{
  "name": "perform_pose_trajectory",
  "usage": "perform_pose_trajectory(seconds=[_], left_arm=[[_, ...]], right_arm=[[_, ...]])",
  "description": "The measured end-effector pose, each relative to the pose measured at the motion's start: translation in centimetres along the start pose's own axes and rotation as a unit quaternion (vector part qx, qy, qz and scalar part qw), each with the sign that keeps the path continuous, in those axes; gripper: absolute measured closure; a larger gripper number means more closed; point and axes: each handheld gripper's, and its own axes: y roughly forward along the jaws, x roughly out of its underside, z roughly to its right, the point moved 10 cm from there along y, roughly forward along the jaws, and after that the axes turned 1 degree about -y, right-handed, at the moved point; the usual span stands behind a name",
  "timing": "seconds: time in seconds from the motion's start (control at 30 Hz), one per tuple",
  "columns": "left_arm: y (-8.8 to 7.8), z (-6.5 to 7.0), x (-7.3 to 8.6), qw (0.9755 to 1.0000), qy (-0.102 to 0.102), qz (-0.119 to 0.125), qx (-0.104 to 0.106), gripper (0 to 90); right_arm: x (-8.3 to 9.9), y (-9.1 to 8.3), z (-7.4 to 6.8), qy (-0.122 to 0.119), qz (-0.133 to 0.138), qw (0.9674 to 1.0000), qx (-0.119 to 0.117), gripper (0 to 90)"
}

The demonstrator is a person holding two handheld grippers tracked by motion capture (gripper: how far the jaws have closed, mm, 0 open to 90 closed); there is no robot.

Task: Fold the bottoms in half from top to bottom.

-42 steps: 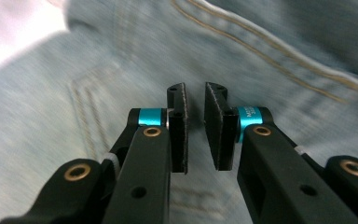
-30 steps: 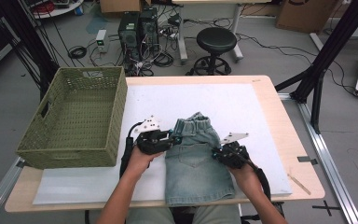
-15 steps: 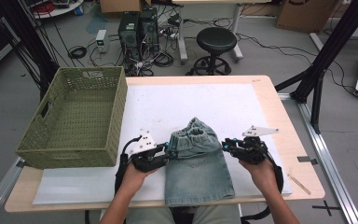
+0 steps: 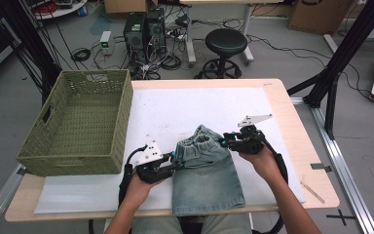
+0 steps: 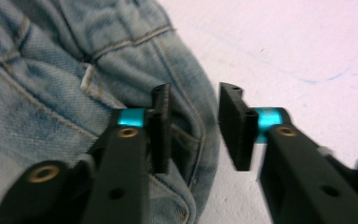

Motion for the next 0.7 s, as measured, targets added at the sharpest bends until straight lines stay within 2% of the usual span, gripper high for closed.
perform_pose_trajectory(seconds=[0.17, 0.23, 0.3, 0.43, 0.47, 0.5, 0.6, 0.7], left_arm=[[0.0, 0.0, 0.1, 1.0000, 0.000, 0.000, 0.001, 74.2], [0.0, 0.0, 0.1, 1.0000, -0.002, 0.001, 0.000, 74.2], [0.0, 0.0, 0.0, 1.0000, -0.005, 0.002, -0.001, 74.1], [-0.1, 0.0, 0.1, 0.9999, -0.010, 0.004, 0.002, 73.8], [-0.1, 0.0, 0.2, 0.9998, -0.017, 0.004, 0.004, 72.9], [-0.1, 0.1, 0.2, 0.9997, -0.022, 0.002, 0.006, 70.5], [-0.2, 0.3, 0.2, 0.9988, -0.043, -0.003, 0.021, 55.0], [-0.9, 0.2, 0.2, 0.9983, -0.053, -0.004, 0.025, 44.7]], right_arm=[[0.2, 0.1, -0.1, -0.006, -0.011, 0.9999, -0.011, 69.2], [0.4, 0.2, -0.1, -0.014, -0.020, 0.9997, -0.006, 82.1], [0.3, 0.1, -0.2, -0.020, -0.018, 0.9996, -0.001, 87.2], [0.3, -0.5, -0.4, -0.021, -0.005, 0.9998, -0.003, 88.5], [0.3, -0.7, -0.5, -0.020, -0.003, 0.9998, -0.005, 89.0], [0.4, -0.9, -0.5, -0.021, 0.000, 0.9998, -0.005, 89.0], [0.8, -1.5, -0.8, -0.022, 0.009, 0.9997, -0.007, 89.0], [1.3, -2.2, -1.2, -0.019, 0.024, 0.9995, -0.011, 89.1]])
